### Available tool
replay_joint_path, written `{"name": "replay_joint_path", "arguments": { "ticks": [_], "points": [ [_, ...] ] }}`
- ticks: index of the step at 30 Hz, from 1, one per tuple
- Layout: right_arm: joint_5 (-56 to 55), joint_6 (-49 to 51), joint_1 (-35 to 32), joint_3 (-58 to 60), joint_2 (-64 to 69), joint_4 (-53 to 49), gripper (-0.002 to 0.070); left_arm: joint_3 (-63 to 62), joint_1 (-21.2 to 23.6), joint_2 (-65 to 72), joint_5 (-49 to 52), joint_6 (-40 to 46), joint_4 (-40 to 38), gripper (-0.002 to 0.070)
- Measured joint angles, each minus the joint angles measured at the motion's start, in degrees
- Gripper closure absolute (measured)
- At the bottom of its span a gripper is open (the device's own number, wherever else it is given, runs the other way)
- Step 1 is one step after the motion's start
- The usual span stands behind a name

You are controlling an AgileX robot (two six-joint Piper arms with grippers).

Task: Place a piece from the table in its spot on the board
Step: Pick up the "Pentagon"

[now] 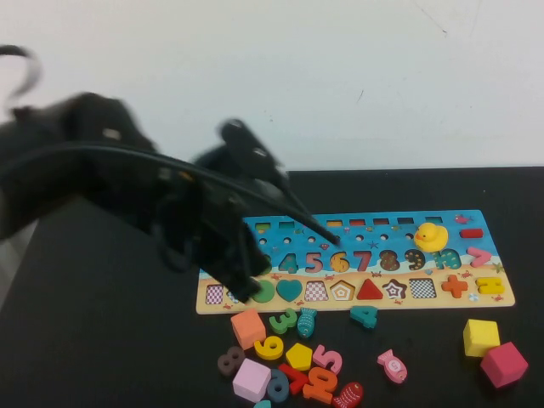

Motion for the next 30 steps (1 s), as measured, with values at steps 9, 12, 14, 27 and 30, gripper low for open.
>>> {"name": "replay_joint_path", "arguments": {
  "ticks": [9,12,14,27,30],
  "points": [
    [0.0,0.0,0.0,0.0,0.0,0.0,0.0657,-3.73,-9.48,9.85,-0.31,-4.88,12.08,0.0676],
    [0.0,0.0,0.0,0.0,0.0,0.0,0.0657,-4.99,-12.41,13.18,-0.31,-9.59,18.78,0.0663],
    [0.0,0.0,0.0,0.0,0.0,0.0,0.0657,-5.82,-14.15,15.46,0.59,-11.96,22.13,0.0617],
    [0.0,0.0,0.0,0.0,0.0,0.0,0.0657,-14.8,-17.36,29.14,3.24,-28.18,26.66,0.0193],
    [0.0,0.0,0.0,0.0,0.0,0.0,0.0657,-16.41,-17.36,30.96,2.84,-28.4,26.66,0.0208]
  ]
}}
